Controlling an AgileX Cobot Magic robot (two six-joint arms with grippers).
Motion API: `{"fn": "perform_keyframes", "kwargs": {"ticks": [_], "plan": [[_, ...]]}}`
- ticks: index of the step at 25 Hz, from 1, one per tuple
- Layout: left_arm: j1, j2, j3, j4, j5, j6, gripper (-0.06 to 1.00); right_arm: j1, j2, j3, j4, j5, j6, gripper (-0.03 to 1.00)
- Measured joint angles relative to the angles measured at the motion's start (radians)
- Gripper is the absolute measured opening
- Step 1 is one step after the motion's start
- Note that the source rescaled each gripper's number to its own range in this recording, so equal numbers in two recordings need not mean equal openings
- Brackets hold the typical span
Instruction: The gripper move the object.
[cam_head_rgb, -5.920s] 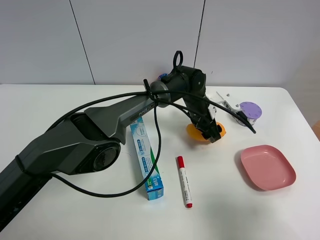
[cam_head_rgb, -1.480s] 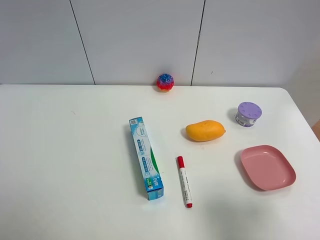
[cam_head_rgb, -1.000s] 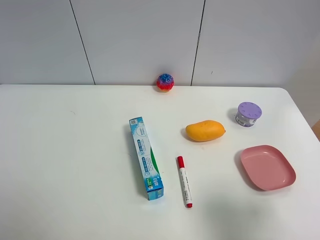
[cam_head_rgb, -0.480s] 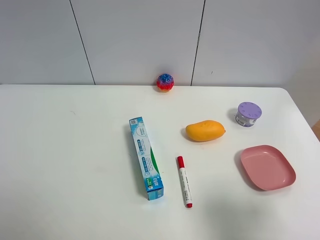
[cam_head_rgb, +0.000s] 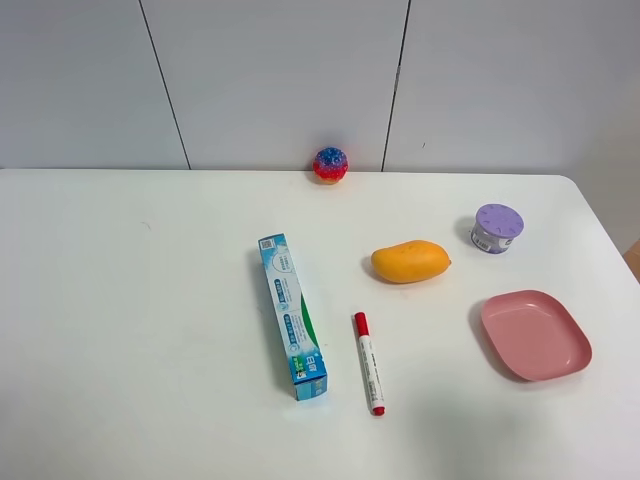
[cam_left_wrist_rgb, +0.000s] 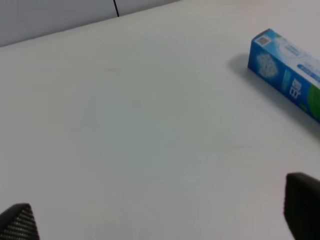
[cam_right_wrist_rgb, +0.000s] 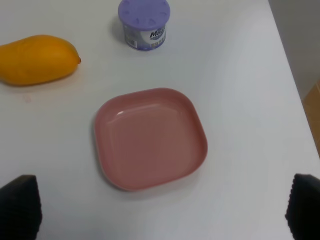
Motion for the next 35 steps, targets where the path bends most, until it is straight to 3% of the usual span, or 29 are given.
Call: {"fn": "perform_keyframes", "kwargs": {"ticks": [7, 35], "plan": [[0.000, 0.000, 0.001, 0.065, -0.001, -0.099, 1.00, 0.000, 0.000, 0.000, 0.000, 0.000, 0.000, 1.00], [0.000, 0.000, 0.001, 0.048, -0.001, -0.079, 1.00, 0.000, 0.000, 0.000, 0.000, 0.000, 0.000, 1.00]]}}
